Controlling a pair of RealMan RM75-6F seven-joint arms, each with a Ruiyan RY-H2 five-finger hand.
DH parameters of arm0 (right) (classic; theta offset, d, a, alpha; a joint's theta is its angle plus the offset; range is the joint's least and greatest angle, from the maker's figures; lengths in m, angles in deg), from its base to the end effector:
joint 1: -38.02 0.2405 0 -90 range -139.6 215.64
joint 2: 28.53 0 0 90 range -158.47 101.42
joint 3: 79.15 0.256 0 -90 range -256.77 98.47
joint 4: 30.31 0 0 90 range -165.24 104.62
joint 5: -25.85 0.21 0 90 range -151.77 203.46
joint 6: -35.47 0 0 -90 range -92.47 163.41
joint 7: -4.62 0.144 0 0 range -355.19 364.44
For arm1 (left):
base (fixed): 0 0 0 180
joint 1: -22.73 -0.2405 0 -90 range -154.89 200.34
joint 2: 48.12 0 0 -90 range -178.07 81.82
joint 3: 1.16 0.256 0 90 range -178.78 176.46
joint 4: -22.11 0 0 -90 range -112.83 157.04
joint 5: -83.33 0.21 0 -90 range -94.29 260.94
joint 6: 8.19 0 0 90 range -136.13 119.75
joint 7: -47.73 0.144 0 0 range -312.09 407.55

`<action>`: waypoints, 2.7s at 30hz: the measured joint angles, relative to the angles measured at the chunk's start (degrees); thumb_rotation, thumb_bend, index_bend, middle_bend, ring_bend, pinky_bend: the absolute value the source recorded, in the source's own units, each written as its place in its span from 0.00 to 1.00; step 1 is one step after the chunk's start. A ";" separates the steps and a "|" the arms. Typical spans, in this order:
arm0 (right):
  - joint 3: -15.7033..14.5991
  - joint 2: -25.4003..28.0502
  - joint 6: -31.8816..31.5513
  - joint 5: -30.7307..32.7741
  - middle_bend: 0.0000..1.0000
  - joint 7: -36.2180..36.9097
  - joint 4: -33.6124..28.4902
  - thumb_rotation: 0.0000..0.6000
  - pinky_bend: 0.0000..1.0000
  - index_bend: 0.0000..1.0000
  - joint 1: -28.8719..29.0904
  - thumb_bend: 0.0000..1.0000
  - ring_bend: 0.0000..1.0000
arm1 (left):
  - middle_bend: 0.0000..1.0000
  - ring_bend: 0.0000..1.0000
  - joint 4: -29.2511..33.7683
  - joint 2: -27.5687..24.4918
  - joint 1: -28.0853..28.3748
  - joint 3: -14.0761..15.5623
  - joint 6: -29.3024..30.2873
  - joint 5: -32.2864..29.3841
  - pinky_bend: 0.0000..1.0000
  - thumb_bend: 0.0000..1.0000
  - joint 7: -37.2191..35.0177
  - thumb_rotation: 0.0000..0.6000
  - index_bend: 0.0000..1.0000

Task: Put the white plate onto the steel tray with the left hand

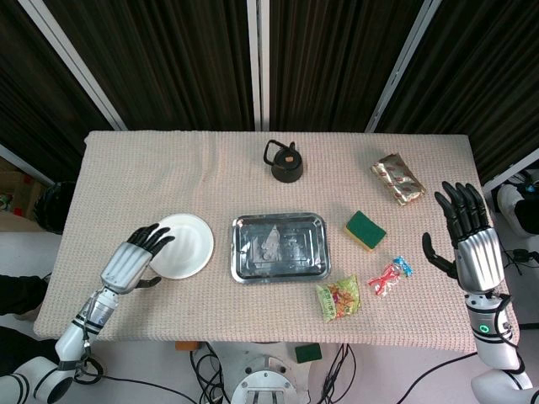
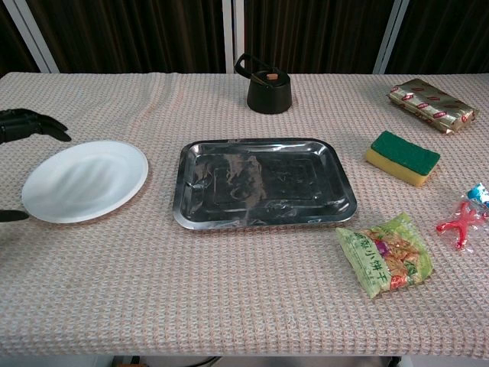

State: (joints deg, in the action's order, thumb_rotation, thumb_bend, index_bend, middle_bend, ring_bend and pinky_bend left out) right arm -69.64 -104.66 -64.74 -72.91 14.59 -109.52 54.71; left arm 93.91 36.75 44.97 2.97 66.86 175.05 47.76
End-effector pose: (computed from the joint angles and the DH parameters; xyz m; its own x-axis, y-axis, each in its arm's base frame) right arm -0.2386 -0.2477 0.1502 0.1183 0.3566 0.9267 -0.8542 -0.4394 0.2781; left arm -0.2778 0.2451 0.0254 0.4817 0.1521 0.8630 0.8297 -0.3961 -0.3933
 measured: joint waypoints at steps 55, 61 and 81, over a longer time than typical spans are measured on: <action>0.32 0.09 -0.24 1.07 0.00 0.39 1.01 1.00 0.00 0.00 -0.53 0.50 0.00 | 0.28 0.07 -37.56 21.86 0.66 -2.54 11.70 3.91 0.16 0.39 -15.64 1.00 0.76; 0.22 -0.22 0.10 1.07 0.00 0.20 1.07 1.00 0.00 0.00 -0.37 0.50 0.00 | 0.28 0.07 -38.57 22.04 0.37 -2.86 14.08 3.90 0.16 0.39 -17.32 1.00 0.77; 0.34 -0.15 -0.06 0.97 0.00 -0.28 0.74 1.00 0.00 0.00 -0.31 0.50 0.00 | 0.31 0.09 -37.05 22.92 5.67 -4.46 22.14 6.83 0.16 0.39 -21.34 1.00 0.80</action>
State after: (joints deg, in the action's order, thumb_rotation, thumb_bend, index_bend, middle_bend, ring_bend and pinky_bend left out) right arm -69.30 -104.81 -64.80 -71.94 14.31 -108.79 54.41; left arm 56.86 59.67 50.65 -1.49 89.00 181.88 26.42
